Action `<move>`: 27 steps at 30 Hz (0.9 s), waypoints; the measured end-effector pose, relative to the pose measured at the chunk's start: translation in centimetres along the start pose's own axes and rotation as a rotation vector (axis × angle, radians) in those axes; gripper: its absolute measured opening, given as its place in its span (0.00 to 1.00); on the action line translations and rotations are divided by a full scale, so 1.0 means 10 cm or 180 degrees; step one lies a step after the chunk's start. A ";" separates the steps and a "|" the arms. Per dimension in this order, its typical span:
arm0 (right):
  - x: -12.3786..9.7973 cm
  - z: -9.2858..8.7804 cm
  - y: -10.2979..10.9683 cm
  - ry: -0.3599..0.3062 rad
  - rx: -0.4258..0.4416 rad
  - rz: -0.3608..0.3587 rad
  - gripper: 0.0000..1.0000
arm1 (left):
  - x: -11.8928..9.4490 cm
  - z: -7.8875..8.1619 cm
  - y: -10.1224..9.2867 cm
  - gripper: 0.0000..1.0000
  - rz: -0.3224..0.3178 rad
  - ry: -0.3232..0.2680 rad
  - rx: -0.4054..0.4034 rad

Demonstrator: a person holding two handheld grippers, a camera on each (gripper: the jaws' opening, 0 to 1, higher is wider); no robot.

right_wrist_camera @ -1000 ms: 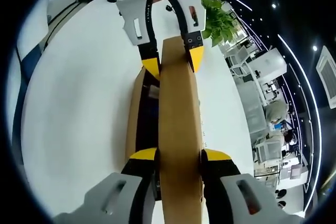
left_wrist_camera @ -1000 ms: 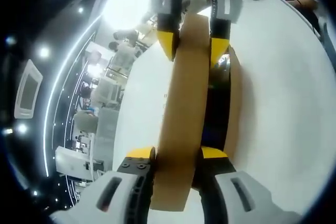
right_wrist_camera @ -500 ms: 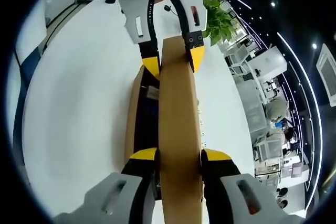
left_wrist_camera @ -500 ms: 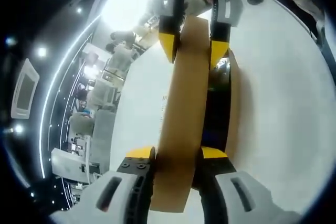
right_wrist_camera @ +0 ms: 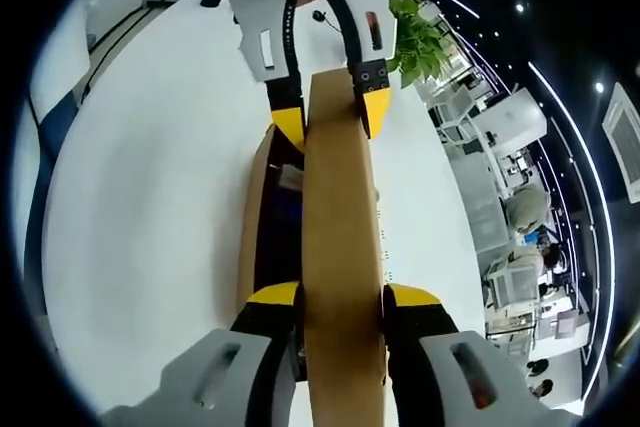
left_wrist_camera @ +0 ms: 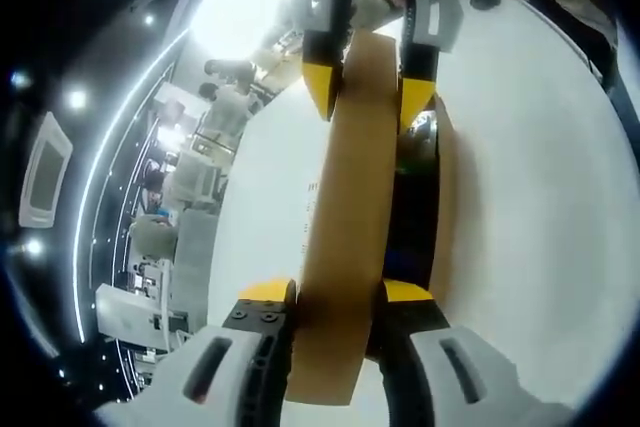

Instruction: Operate the shoe box by opening the lid, removing the specified soft item, and placing it in the target area until the item is outside and the box remains undamaged.

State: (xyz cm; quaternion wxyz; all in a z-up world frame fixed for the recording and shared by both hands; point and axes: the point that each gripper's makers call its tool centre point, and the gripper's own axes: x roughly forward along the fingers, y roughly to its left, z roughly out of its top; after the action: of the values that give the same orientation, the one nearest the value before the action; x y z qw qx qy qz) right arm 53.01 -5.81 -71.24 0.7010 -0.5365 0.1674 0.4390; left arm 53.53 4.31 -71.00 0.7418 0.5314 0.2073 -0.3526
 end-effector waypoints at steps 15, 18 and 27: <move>0.00 0.00 -0.03 0.0049 -0.0032 0.0025 0.31 | -0.01 0.01 0.02 0.32 -0.0023 -0.0003 -0.0038; 0.01 0.00 -0.03 0.0050 -0.0038 0.0028 0.31 | -0.01 0.02 0.03 0.32 -0.0019 -0.0018 -0.0040; -0.01 0.02 0.00 0.0072 -0.0069 0.0064 0.31 | -0.01 0.01 -0.01 0.32 -0.0027 -0.0039 0.0005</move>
State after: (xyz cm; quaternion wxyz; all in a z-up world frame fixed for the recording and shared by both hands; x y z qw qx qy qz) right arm 52.90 -5.67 -71.15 0.6888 -0.5473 0.1759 0.4417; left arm 53.38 4.22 -70.93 0.7412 0.5290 0.2046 -0.3592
